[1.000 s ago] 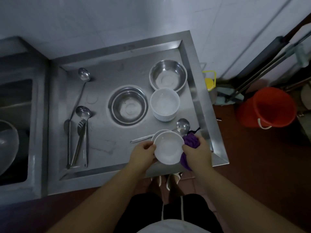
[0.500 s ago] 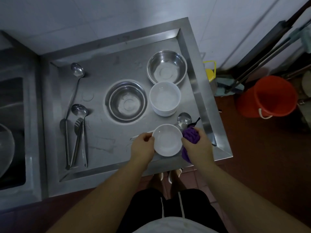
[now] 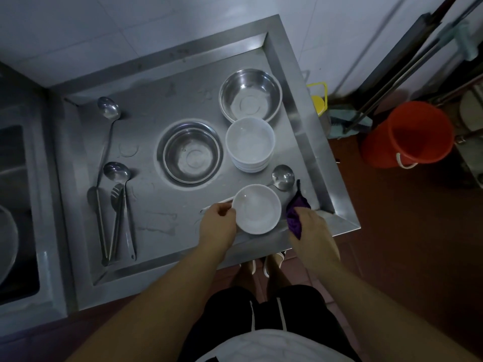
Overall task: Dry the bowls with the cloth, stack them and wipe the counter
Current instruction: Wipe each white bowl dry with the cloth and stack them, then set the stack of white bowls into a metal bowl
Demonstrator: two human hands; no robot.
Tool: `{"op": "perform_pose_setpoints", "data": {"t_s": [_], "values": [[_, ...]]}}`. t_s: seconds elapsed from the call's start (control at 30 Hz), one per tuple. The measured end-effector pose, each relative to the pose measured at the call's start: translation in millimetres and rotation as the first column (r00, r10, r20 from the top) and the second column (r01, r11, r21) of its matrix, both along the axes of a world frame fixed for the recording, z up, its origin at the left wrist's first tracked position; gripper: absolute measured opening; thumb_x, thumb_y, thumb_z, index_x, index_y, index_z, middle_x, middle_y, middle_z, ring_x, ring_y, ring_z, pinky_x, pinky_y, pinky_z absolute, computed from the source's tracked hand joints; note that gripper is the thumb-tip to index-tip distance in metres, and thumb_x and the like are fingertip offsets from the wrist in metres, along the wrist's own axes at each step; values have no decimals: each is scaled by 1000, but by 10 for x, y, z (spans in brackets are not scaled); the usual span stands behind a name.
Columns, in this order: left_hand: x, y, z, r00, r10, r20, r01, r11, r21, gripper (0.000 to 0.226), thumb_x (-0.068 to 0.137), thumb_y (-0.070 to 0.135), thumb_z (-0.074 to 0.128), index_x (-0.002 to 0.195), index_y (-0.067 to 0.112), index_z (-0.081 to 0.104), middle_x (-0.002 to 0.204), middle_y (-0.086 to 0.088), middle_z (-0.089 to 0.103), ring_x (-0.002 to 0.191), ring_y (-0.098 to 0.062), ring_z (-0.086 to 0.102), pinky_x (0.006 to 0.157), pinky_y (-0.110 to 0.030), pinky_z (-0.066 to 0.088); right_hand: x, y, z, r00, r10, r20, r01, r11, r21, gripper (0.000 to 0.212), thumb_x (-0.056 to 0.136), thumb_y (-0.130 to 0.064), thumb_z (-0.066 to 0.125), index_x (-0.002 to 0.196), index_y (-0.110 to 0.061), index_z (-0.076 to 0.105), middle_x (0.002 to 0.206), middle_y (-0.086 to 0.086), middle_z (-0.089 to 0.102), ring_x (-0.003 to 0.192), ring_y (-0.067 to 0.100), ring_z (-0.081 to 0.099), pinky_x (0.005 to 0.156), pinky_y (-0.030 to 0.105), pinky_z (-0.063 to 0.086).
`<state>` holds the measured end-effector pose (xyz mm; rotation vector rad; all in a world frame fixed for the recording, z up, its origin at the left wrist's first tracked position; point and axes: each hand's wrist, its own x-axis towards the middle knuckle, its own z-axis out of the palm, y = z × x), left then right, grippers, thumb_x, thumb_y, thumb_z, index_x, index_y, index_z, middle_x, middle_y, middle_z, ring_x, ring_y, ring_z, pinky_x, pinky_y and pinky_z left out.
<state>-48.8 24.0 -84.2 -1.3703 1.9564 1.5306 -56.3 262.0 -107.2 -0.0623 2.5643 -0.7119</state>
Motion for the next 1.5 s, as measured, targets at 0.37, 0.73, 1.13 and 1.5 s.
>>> {"op": "perform_pose_setpoints", "data": {"t_s": [0.37, 0.73, 1.13, 1.5], "values": [[65, -211, 78, 999, -32, 9, 32, 999, -12, 3, 96, 37, 62, 94, 38, 63, 101, 3, 69, 95, -20, 68, 89, -47, 61, -143, -47, 65, 987, 131, 92, -147, 972, 185, 68, 99, -50, 52, 160, -25, 36, 166, 0, 38, 151, 25, 33, 124, 46, 29], [-460, -464, 363, 999, 19, -46, -13, 992, 125, 5, 98, 37, 66, 100, 33, 66, 105, -2, 71, 101, -25, 70, 97, -51, 60, -970, -423, 713, 981, -169, 95, 182, 971, -153, 61, 98, -61, 43, 148, -28, 49, 150, 4, 55, 134, 23, 52, 102, 36, 39], [-1436, -246, 381, 993, 114, -27, -108, 979, 170, 72, 89, 73, 49, 144, 27, 55, 145, -10, 59, 133, -35, 55, 117, -55, 43, -2197, -678, 520, 911, -70, 406, 211, 926, -312, 63, 104, -58, 43, 159, -27, 39, 164, 2, 39, 147, 23, 40, 104, 29, 31], [-1553, 166, 208, 876, 483, 21, -461, 821, 337, 41, 98, 72, 50, 109, 36, 65, 106, 9, 72, 100, -10, 66, 77, -33, 55, -2451, -684, 183, 582, -43, 812, 573, 730, -372, 70, 70, -75, 66, 127, -35, 67, 121, -2, 74, 100, 21, 75, 68, 31, 64]]}}
